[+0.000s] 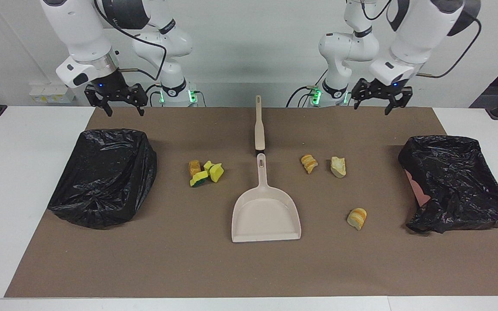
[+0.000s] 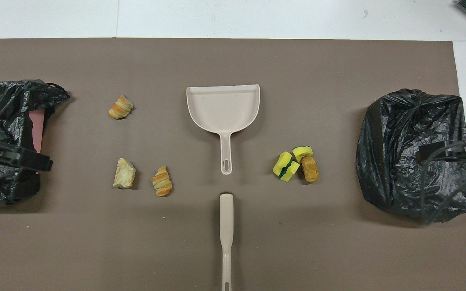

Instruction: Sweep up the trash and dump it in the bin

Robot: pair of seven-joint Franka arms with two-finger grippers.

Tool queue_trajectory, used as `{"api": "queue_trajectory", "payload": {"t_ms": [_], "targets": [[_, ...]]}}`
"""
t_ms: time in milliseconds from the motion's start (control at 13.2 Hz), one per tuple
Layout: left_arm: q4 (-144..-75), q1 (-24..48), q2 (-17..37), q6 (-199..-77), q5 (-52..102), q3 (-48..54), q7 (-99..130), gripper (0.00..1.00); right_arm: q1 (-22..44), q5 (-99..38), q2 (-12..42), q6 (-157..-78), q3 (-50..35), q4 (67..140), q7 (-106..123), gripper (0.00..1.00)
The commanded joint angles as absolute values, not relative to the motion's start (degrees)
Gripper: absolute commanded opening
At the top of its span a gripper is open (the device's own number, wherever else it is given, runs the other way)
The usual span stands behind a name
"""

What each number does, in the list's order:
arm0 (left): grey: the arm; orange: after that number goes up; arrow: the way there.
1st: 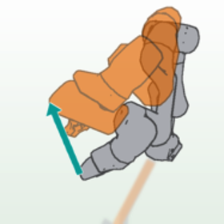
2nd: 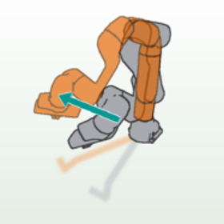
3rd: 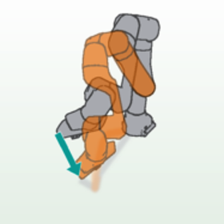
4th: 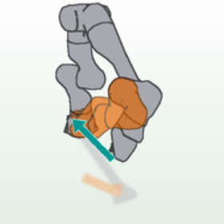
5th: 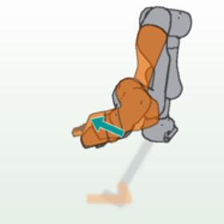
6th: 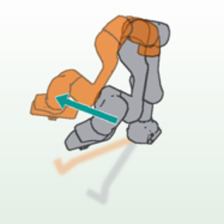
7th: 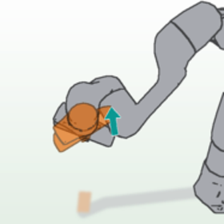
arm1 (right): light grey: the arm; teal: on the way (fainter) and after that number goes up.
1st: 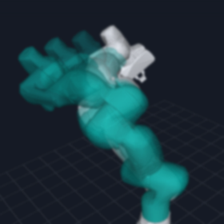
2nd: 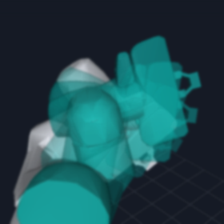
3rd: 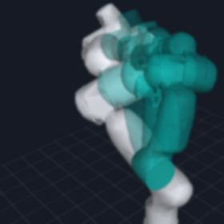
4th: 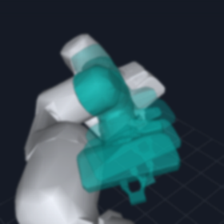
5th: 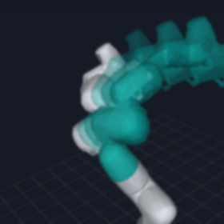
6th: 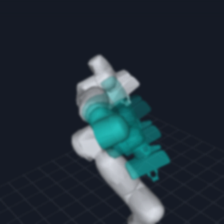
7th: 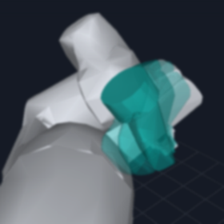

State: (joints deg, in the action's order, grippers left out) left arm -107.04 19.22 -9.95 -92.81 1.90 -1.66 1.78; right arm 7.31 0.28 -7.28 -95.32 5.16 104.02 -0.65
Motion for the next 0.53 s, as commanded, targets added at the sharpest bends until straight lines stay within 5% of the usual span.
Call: {"api": "queue_trajectory", "payload": {"t_ms": [0,455], "targets": [[-119.1,28.1,-16.2,-100.6,2.1,-2.5,11.2,1.00,10.3,-1.1,-4.7,-99.4,4.9,105.9,-3.4,1.00],[-131.6,45.5,-16.8,-112.3,2.5,-2.2,30.2,1.00,20.4,-2.8,8.3,-112.3,4.8,102.1,-4.7,1.00]]}}
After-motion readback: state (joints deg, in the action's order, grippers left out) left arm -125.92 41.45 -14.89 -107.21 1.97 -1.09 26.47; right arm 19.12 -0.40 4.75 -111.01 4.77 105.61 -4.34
